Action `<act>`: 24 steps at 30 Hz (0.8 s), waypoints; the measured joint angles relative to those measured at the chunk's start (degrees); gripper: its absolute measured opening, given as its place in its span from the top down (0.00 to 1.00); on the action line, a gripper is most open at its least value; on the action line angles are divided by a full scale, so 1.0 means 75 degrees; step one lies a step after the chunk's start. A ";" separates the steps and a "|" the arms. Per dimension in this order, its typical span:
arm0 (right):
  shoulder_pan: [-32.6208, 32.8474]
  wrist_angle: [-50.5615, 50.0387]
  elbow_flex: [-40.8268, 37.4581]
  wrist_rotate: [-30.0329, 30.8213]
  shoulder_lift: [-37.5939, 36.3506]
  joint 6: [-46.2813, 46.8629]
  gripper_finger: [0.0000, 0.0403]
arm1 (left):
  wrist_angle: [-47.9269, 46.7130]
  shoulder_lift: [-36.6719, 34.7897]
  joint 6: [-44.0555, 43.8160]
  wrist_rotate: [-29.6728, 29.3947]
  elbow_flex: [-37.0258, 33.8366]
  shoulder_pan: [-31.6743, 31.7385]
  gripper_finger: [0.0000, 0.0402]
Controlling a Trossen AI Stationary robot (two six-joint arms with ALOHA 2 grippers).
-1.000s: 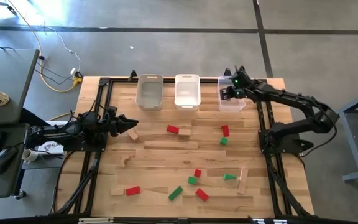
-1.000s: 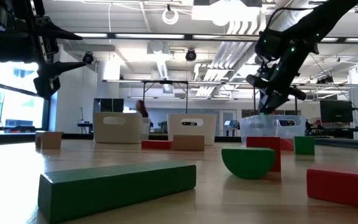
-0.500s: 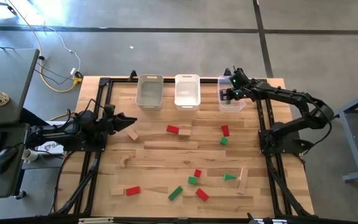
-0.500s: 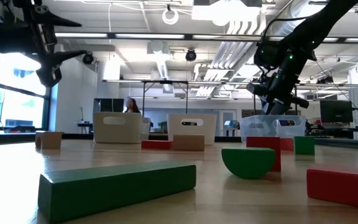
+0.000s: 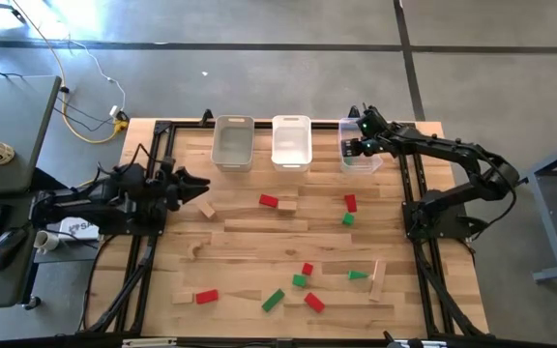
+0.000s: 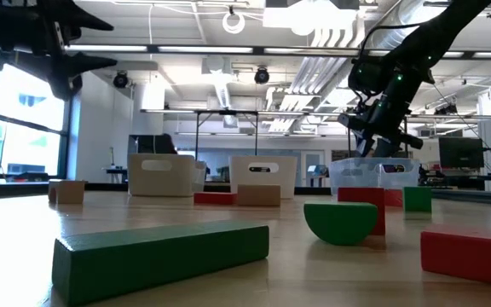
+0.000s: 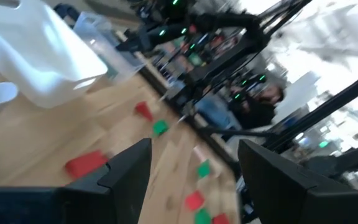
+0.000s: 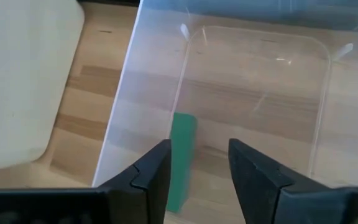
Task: Sort & place blocks by color
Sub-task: Put the green block into the transparent bin, then put the brown block into the gray bin
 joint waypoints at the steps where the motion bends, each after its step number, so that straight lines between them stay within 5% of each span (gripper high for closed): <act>1: 0.0000 0.0000 0.0000 -0.0003 0.0000 -0.0005 0.62 | -0.0167 0.0115 0.0048 0.0020 0.0124 0.0000 0.43; 14: 0.0000 0.0072 0.0000 -0.0575 -0.0768 -0.0016 0.60 | -0.1770 0.1880 0.1319 0.0644 0.1736 0.0000 0.43; 24: 0.0012 0.0070 0.0000 -0.0615 -0.1770 -0.0072 0.60 | -0.2515 0.3250 0.3556 0.0712 0.2712 -0.0002 0.43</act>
